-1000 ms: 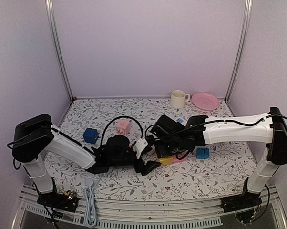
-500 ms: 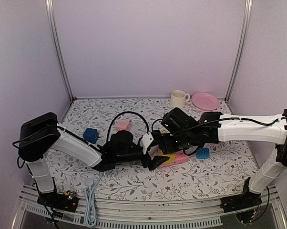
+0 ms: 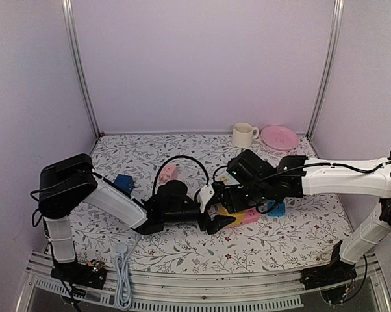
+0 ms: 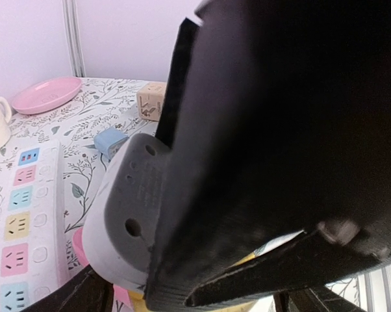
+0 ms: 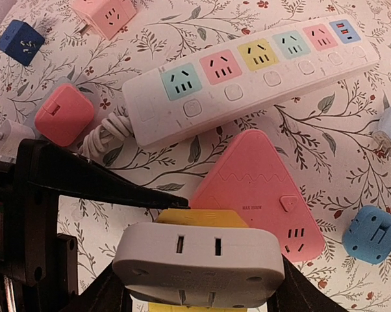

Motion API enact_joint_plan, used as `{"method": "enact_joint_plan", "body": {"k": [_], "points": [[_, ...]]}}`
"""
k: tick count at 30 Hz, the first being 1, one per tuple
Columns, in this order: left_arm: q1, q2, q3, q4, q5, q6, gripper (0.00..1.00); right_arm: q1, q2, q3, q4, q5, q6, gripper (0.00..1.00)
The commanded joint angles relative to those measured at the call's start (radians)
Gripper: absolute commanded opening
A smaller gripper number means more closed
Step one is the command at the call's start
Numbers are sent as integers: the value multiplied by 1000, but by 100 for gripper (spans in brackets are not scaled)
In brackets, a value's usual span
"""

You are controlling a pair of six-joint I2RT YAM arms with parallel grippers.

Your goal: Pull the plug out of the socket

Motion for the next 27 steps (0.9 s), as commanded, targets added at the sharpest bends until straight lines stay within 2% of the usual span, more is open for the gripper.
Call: {"method": "enact_joint_plan", "body": {"k": [1, 6, 10, 14, 27], "points": [[-1, 74, 3, -75, 14, -41, 84, 9, -73, 11, 145, -44, -8, 34], [-5, 98, 6, -84, 13, -39, 82, 5, -85, 6, 147, -48, -9, 34], [-11, 109, -3, -73, 6, -37, 87, 0, -87, 2, 153, -63, -10, 34], [-14, 111, 5, -66, -12, -37, 87, -2, -81, 3, 157, -80, -12, 34], [-19, 27, -4, -22, -34, -5, 92, -4, -97, 6, 159, -130, -35, 34]]}}
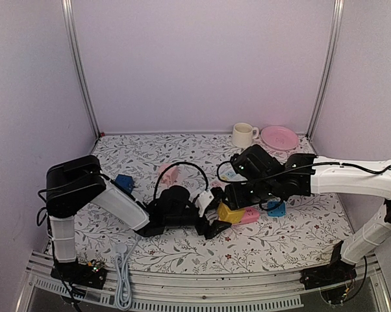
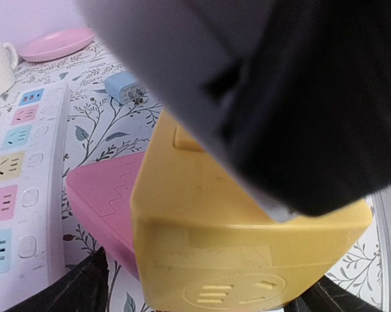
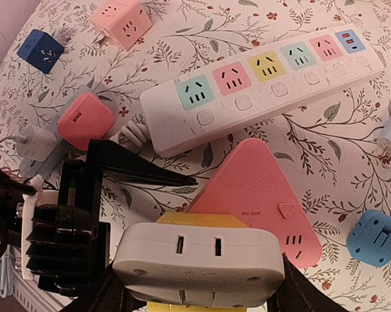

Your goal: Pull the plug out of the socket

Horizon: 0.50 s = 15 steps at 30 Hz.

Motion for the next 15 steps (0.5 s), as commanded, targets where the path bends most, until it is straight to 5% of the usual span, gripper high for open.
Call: {"method": "enact_joint_plan", "body": {"k": [1, 15], "points": [[-22, -36, 6, 13, -5, 37, 92, 12, -43, 28, 132, -87, -26, 34], [-30, -90, 11, 55, 32, 15, 88, 14, -43, 29, 134, -122, -44, 34]]}}
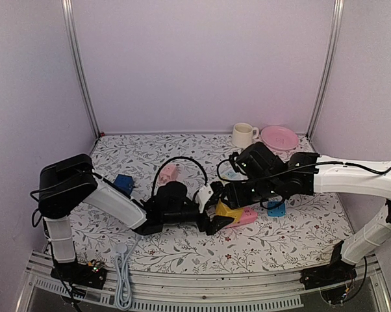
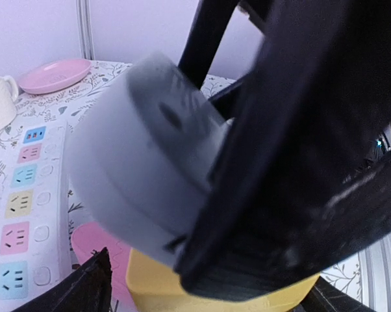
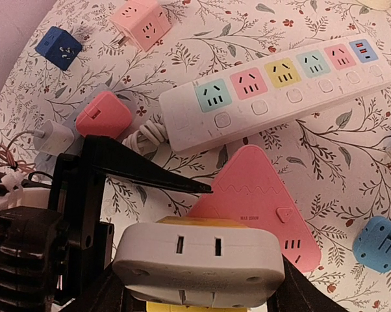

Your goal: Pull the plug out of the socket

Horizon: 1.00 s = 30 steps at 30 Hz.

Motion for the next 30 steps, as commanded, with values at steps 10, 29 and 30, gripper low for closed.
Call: {"method": "enact_joint_plan", "body": {"k": [10, 29, 30], "points": [[-24, -1, 41, -25, 36, -5, 48, 17, -27, 34, 119, -73, -10, 34], [4, 94, 17, -32, 20, -63, 24, -73, -81, 94, 80, -40, -15, 32], [5, 97, 21, -38, 23, -62, 25, -88, -87, 85, 83, -64, -9, 31]]}}
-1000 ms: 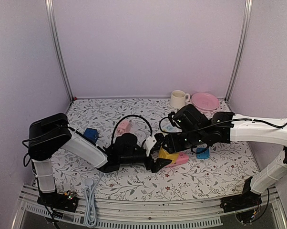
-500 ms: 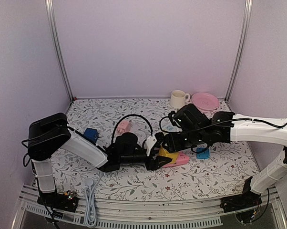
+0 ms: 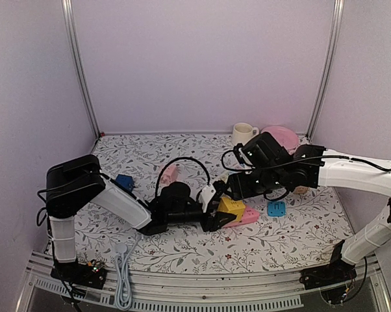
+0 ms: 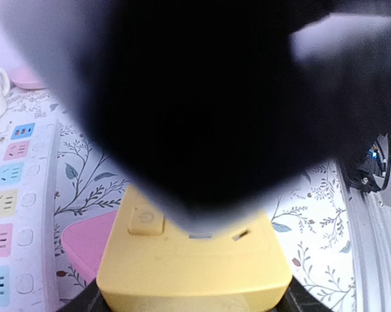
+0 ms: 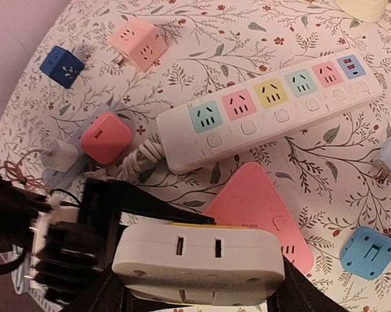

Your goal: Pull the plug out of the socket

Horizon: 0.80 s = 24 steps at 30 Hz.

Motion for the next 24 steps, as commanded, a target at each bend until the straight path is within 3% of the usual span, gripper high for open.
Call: {"method": "enact_joint_plan", "body": {"k": [1, 10, 17, 24], "points": [[5, 55, -15, -94, 5, 5, 25, -44, -78, 26, 125, -73, 21, 31], [6, 60, 4, -126, 18, 5, 27, -116, -140, -57, 116, -60, 44, 31], [5, 33, 11, -153, 18, 15, 27, -346, -250, -278, 121, -62, 45, 32], [6, 23, 24, -174, 22, 18, 28, -660, -313, -545, 211, -109, 59, 35]]}}
